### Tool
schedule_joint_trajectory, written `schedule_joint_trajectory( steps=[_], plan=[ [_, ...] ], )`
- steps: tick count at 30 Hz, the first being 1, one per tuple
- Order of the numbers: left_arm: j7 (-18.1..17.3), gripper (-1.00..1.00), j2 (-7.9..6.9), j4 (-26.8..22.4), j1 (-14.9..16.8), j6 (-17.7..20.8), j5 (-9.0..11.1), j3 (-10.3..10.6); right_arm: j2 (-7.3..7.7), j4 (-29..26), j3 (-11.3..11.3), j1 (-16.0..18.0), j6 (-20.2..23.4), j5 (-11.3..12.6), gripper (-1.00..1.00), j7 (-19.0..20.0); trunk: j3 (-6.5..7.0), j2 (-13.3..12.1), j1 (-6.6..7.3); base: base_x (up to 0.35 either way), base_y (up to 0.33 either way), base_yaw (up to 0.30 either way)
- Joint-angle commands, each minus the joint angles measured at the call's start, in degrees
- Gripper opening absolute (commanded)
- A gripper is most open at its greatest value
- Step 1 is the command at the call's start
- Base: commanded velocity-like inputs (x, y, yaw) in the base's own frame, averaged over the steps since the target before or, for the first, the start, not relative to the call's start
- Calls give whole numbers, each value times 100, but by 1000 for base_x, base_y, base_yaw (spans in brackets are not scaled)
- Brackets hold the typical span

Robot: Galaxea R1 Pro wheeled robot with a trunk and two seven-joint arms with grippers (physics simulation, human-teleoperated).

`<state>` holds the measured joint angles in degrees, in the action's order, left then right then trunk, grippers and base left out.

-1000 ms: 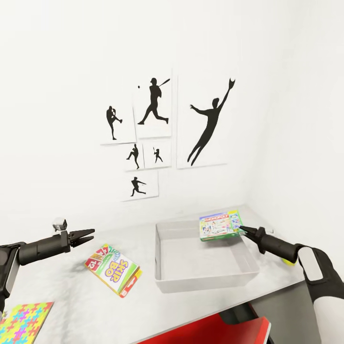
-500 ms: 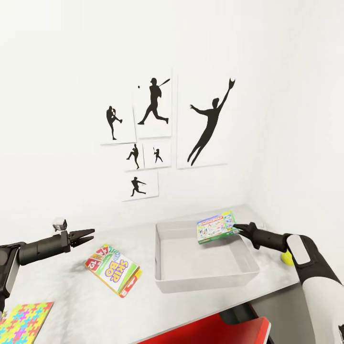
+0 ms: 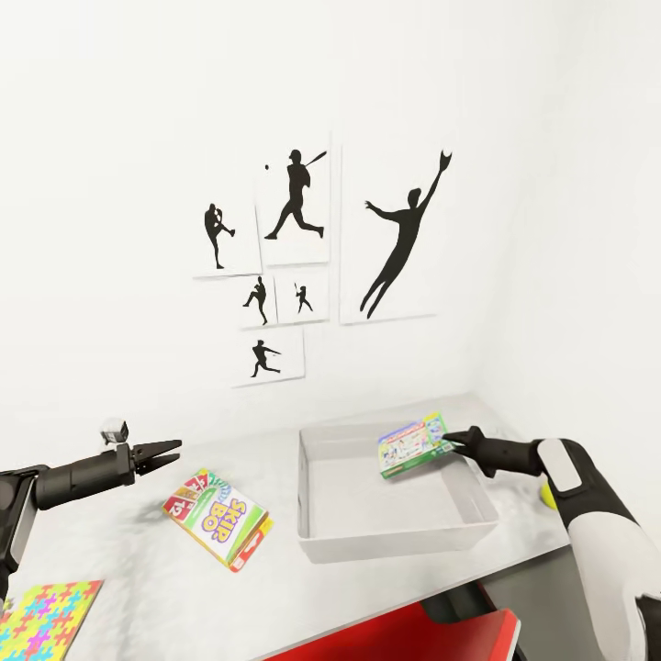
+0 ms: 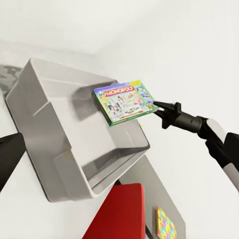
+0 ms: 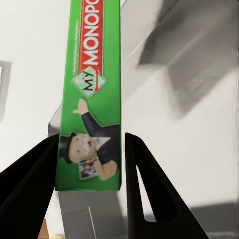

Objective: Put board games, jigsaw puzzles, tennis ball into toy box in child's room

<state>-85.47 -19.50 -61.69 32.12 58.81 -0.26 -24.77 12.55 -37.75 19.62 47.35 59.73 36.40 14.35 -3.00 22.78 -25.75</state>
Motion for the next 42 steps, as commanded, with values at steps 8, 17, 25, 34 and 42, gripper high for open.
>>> schedule_joint_trajectory(
  steps=[8, 17, 25, 34, 42],
  plan=[
    [-28, 100, -9, -1, 5, 60, -6, -1, -2, 144, -180, 149, 27, -37, -100, -160, -14, 14, -4, 0, 0, 0],
    [-31, 100, -10, -1, 5, 60, 0, -1, 1, 162, -203, 194, 27, -38, -100, -668, -14, 14, -4, 0, 0, 0],
    [-31, 100, -10, -1, 5, 60, 0, -1, 1, 311, -211, 345, 27, -43, -100, -891, -14, 14, -4, 0, 0, 0],
    [-31, 100, -10, -1, 5, 60, -2, -1, 0, 417, -416, 398, 27, -49, -100, -925, -14, 14, -4, 0, 0, 0],
    [-31, 100, -10, -1, 5, 60, -8, -5, 1, 500, -579, 409, 27, -46, -100, -933, -14, 14, -4, 0, 0, 0]
  ],
)
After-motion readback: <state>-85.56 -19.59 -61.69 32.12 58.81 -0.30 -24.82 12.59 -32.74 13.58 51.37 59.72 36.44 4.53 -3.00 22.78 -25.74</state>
